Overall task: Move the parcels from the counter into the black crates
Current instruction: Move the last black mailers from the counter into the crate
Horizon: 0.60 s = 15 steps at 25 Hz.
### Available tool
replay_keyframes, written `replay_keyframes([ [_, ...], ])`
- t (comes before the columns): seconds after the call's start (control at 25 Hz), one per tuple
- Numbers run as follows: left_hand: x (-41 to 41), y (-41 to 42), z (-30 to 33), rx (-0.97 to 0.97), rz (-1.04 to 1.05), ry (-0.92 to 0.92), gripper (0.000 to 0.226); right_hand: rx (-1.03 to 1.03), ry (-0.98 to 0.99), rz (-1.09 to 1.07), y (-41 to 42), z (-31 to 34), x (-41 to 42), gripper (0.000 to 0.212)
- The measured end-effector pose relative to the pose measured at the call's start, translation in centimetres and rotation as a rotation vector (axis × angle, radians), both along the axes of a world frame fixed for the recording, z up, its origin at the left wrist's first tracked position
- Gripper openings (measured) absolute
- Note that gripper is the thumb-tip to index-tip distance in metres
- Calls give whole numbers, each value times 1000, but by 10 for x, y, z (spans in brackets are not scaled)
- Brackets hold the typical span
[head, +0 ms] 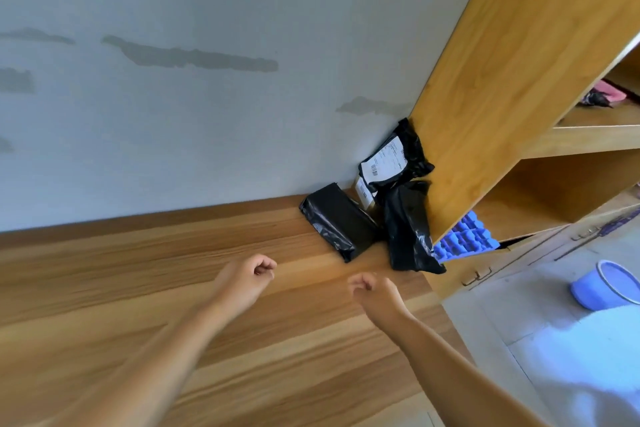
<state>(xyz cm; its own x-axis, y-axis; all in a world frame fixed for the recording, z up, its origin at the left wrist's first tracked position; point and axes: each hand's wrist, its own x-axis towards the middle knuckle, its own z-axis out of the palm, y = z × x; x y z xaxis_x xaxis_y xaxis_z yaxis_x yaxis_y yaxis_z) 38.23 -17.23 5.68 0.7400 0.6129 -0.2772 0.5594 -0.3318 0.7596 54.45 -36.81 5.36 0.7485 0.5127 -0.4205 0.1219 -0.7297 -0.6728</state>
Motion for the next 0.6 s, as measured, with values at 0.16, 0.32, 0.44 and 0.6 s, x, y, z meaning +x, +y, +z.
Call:
replay_keyframes([
  [0.16, 49, -13, -3, -66, 74, -10, 17, -42, -11, 111, 17, -6, 82, 34],
  [0.32, 52, -15, -19, -134, 204, 56, 14, -146, -90, 225, 37, -30, 130, 47],
  [0.44, 45, -11, -33, -170, 299, 104, 16, -200, -259, 331, 56, -51, 154, 53],
  [0.6, 45, -11, -44, -173, 400, 125, 14, -274, -487, 430, 84, -67, 182, 59],
])
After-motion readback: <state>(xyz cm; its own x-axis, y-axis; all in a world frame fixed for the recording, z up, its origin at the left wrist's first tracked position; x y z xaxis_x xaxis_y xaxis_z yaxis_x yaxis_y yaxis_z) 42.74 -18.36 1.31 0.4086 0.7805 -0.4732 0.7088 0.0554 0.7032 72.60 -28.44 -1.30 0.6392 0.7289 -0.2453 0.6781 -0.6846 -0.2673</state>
